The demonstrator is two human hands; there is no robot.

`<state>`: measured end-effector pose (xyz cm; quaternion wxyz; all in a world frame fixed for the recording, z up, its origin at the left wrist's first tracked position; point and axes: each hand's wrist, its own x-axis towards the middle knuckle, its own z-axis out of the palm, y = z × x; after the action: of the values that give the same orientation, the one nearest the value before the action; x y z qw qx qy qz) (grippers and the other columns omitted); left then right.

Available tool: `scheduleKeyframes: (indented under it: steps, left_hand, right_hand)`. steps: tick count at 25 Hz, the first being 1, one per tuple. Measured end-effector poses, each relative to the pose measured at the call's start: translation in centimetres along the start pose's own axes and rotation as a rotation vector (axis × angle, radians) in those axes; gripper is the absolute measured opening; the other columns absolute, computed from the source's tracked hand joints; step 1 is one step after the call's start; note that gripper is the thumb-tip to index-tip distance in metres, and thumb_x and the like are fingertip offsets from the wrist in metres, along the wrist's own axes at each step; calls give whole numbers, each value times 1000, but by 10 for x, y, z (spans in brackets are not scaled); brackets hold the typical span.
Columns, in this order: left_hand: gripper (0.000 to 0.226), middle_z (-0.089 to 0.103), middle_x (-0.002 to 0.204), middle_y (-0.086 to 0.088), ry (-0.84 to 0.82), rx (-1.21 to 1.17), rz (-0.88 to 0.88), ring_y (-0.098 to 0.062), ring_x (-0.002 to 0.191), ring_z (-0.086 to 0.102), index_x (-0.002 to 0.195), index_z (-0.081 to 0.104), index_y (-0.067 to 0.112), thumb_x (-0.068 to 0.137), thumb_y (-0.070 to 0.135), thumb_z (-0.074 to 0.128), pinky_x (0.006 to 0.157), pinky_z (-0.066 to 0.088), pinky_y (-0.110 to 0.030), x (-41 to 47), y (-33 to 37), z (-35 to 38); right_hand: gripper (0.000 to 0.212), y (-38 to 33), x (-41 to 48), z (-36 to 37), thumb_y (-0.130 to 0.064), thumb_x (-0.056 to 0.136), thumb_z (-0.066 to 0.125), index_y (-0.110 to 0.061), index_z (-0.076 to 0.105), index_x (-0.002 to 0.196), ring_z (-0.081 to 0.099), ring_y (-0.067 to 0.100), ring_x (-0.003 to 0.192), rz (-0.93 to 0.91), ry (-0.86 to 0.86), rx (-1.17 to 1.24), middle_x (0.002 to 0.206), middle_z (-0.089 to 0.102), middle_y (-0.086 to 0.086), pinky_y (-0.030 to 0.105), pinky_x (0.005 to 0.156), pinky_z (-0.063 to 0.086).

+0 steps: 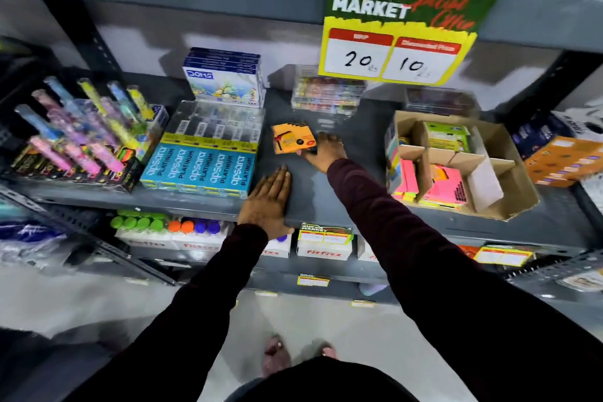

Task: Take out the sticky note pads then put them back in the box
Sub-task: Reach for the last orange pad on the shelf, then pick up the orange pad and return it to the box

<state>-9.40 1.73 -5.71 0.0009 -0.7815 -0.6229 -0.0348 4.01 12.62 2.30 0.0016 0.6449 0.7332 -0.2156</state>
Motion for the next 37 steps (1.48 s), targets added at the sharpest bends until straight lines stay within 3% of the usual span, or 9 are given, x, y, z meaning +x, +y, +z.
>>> scheduleKeyframes:
  steps: [3, 5, 11, 14, 20, 26, 30, 34, 37]
  left_hand:
    - [96, 7, 157, -13, -16, 25, 8, -25, 144, 11, 145, 3, 2, 78, 45, 58, 118, 7, -37, 1, 1, 4]
    - [89, 20, 154, -15, -12, 57, -3, -27, 141, 24, 144, 14, 1, 77, 33, 62, 115, 17, -39, 0, 1, 4]
    - [76, 29, 151, -16, 29, 49, 8, -28, 138, 31, 142, 21, -1, 78, 18, 58, 113, 24, -41, 1, 2, 4]
    - [80, 34, 149, -17, 13, 42, 0, -28, 136, 36, 140, 26, -2, 75, 24, 65, 111, 28, -42, 0, 1, 6]
    - [99, 16, 155, -15, -56, 29, 9, -27, 143, 19, 144, 12, 1, 74, 51, 59, 117, 14, -41, 0, 0, 1]
    - [93, 46, 141, -16, -37, 87, -26, -27, 126, 49, 135, 36, -2, 60, 28, 82, 105, 38, -38, 0, 2, 1]
    - [94, 36, 147, -18, 7, 53, -2, -29, 133, 40, 139, 29, -3, 67, 36, 75, 110, 29, -38, 0, 4, -3]
    - [71, 42, 144, -18, 47, 63, -12, -28, 130, 45, 137, 34, -3, 79, 38, 44, 108, 34, -39, -1, 3, -7]
    - [92, 12, 156, -14, -36, 11, 22, -25, 144, 15, 144, 9, 0, 81, 50, 53, 117, 10, -37, -2, 1, -5]
  right_hand:
    - [87, -14, 14, -2, -61, 91, 41, 5, 25, 146, 25, 35, 143, 24, -12, -80, 152, 28, 26, 41, 117, 22]
    - [93, -21, 23, 0, -68, 87, 38, 4, 29, 145, 20, 37, 144, 27, -41, -143, 154, 24, 25, 42, 117, 20]
    - [100, -31, 30, 5, -71, 78, 50, 4, 35, 142, 22, 40, 141, 56, -57, -198, 150, 23, 24, 41, 113, 31]
    - [96, -29, 30, 1, -67, 76, 57, 1, 38, 141, 21, 40, 143, 45, -81, -190, 154, 18, 26, 40, 114, 32]
    - [87, 0, 27, -6, -61, 75, 62, -4, 45, 138, 27, 40, 141, 104, -70, -158, 153, 25, 27, 41, 112, 33]
    - [98, -34, 24, -10, -67, 79, 54, -2, 28, 147, 18, 41, 145, 147, -68, -50, 156, 16, 27, 46, 115, 27]
    - [94, -41, 22, -6, -64, 80, 58, 0, 32, 144, 22, 38, 144, 144, -111, -72, 155, 23, 19, 48, 113, 31]
    - [85, -34, 13, -14, -59, 82, 58, 1, 39, 140, 35, 33, 139, 68, -38, -129, 150, 37, 18, 35, 111, 36]
    - [94, -15, 5, -12, -60, 75, 65, -3, 35, 144, 28, 35, 142, 70, -25, -118, 155, 26, 19, 37, 113, 33]
